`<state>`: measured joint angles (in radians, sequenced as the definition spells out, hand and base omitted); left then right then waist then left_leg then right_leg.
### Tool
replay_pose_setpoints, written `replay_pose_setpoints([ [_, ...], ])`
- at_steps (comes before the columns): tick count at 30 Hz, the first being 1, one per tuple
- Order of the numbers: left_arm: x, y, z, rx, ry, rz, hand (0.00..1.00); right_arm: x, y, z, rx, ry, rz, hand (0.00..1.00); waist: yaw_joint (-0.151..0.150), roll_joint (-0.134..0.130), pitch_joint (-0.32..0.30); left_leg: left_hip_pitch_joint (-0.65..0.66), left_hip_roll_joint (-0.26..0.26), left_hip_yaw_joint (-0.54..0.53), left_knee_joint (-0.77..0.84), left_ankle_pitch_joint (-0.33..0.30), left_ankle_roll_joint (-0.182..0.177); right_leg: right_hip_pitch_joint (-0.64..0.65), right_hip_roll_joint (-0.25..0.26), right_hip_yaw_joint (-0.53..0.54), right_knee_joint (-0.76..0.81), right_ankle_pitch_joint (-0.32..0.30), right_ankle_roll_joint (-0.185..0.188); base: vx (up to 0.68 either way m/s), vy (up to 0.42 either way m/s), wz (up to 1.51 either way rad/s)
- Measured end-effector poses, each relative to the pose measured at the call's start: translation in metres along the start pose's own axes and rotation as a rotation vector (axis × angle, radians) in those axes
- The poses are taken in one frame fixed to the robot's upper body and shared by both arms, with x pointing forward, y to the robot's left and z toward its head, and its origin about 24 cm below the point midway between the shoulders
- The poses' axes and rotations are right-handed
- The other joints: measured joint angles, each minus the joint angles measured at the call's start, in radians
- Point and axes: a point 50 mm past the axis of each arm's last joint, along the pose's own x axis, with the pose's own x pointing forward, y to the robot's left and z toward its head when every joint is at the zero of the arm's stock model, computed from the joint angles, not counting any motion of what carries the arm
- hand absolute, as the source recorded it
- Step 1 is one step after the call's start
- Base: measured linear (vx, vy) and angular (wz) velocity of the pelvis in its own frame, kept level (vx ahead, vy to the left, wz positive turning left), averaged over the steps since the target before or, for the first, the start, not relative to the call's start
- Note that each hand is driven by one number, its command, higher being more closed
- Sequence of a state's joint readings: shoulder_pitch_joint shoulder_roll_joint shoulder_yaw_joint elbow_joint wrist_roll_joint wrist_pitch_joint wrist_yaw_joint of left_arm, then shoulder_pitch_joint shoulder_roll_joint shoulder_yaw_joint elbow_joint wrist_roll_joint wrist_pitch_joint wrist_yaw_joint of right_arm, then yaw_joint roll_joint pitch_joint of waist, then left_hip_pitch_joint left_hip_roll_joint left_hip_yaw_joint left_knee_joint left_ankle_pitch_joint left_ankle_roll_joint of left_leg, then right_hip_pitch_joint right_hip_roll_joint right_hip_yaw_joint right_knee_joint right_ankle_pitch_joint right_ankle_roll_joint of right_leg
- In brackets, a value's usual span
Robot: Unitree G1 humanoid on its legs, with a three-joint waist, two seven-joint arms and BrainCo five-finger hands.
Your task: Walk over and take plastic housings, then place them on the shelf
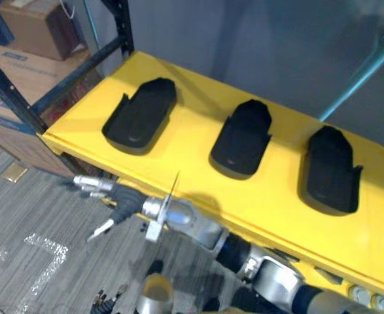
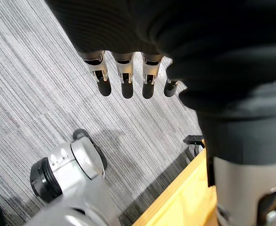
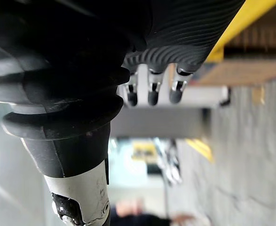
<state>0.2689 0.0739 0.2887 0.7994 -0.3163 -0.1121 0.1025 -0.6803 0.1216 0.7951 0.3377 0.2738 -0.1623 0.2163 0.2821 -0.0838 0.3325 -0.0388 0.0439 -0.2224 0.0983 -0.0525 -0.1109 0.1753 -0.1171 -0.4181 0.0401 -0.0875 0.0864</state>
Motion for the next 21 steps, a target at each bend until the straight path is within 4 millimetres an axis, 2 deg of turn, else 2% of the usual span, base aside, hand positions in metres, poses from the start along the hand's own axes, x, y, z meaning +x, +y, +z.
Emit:
replay_pose_setpoints([
  [3,0.000,-0.003,0.000,0.012,0.008,-0.016,0.00,0.002,-0.006,0.002,-0.063,-0.010,-0.031,0.00,0.011,0.000,0.031,-0.019,-0.005,-0.015,0.018,-0.005,0.000,0.000,-0.001,-0.018,0.000,0.000,0.000,0.00,0.004,0.15],
  [4,0.000,-0.004,0.001,0.016,0.006,-0.021,0.00,0.003,-0.007,0.003,-0.078,-0.008,-0.039,0.00,0.016,0.006,0.041,-0.020,-0.004,-0.016,0.018,-0.005,0.000,0.000,0.000,-0.019,0.000,0.000,0.000,0.00,0.006,0.15],
  [7,0.000,-0.007,0.005,0.017,-0.012,-0.033,0.00,0.005,-0.015,0.009,-0.116,-0.024,-0.114,0.00,0.040,0.004,0.064,-0.029,-0.004,-0.021,0.021,-0.006,0.000,-0.001,0.002,-0.026,0.000,-0.001,-0.001,0.00,0.001,0.07],
  [11,0.000,-0.009,0.007,-0.007,-0.017,-0.040,0.00,0.007,-0.030,0.016,-0.132,-0.040,-0.188,0.00,0.044,0.005,0.074,-0.039,-0.004,-0.021,0.035,-0.013,-0.001,-0.003,0.004,-0.027,0.000,-0.001,-0.001,0.00,0.000,0.02],
  [12,0.000,-0.011,0.010,-0.003,-0.029,-0.051,0.00,0.007,-0.034,0.017,-0.131,-0.043,-0.205,0.00,0.046,0.014,0.079,-0.045,-0.003,-0.022,0.036,-0.014,-0.001,-0.007,0.005,-0.027,0.000,-0.002,-0.002,0.00,0.000,0.00],
  [18,0.004,-0.025,0.030,0.003,-0.097,-0.094,0.00,0.007,-0.043,0.017,-0.170,-0.029,-0.277,0.00,0.065,0.009,0.113,-0.076,-0.001,-0.020,0.064,-0.021,-0.002,-0.022,0.008,-0.037,0.002,-0.002,-0.003,0.01,0.003,0.04],
  [21,0.003,-0.030,0.034,-0.015,-0.111,-0.113,0.00,0.007,-0.055,0.022,-0.183,-0.038,-0.346,0.00,0.066,0.011,0.130,-0.107,-0.001,-0.014,0.088,-0.021,-0.003,-0.040,0.007,-0.047,0.006,-0.002,-0.003,0.01,0.012,0.11],
])
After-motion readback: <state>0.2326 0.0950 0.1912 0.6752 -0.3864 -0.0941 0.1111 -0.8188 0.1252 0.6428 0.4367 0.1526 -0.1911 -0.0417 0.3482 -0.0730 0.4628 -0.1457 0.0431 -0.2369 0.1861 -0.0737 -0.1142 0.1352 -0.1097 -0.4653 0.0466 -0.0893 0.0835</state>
